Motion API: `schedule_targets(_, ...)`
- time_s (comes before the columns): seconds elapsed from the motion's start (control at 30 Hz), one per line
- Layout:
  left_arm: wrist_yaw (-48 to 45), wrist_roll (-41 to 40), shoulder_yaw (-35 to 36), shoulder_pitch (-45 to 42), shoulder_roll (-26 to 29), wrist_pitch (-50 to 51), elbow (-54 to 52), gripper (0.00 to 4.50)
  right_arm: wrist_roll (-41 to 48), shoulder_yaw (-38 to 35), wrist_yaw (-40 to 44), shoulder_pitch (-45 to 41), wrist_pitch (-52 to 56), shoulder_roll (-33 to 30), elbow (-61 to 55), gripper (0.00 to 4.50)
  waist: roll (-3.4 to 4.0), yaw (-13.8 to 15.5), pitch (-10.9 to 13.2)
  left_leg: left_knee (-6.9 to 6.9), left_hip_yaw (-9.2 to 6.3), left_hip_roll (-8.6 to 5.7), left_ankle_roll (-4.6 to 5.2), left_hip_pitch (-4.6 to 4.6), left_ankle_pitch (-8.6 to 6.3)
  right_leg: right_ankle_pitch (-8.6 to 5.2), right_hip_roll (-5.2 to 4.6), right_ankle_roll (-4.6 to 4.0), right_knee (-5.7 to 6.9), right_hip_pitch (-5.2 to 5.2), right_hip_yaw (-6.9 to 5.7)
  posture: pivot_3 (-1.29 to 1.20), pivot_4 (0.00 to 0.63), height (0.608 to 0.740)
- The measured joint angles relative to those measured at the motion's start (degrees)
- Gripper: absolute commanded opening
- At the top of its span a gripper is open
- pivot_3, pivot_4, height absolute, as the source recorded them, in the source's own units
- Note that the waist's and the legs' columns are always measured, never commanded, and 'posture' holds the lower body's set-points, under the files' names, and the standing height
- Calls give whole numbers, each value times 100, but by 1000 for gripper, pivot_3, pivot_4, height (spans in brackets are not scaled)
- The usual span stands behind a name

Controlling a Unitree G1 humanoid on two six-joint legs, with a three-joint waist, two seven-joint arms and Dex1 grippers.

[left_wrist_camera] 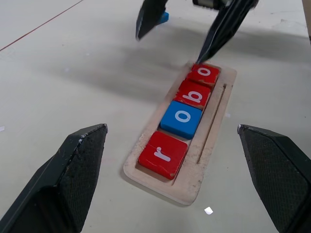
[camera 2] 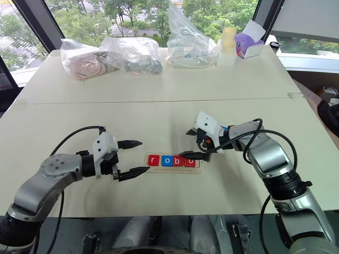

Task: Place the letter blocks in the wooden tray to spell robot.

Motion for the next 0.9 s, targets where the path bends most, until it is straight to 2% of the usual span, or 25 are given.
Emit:
schedule_targets(0.33,-43,0,-9,-32,-16,1,-23,4500,16,-255,-24,596,-164,-788,-184,4487,-1,-16,0,0,2,3,1,-1,0,0,-2,0,-1,0,-1,0,150,740)
schedule_targets(0.9,-162,0,-9,-65,-10,5,-19,4500,-481,52,-321,893,-949,-680,101,4487,-1,-3,0,2,2,2,0,1,0,0,0,0,-1,3,-1,0,150,740)
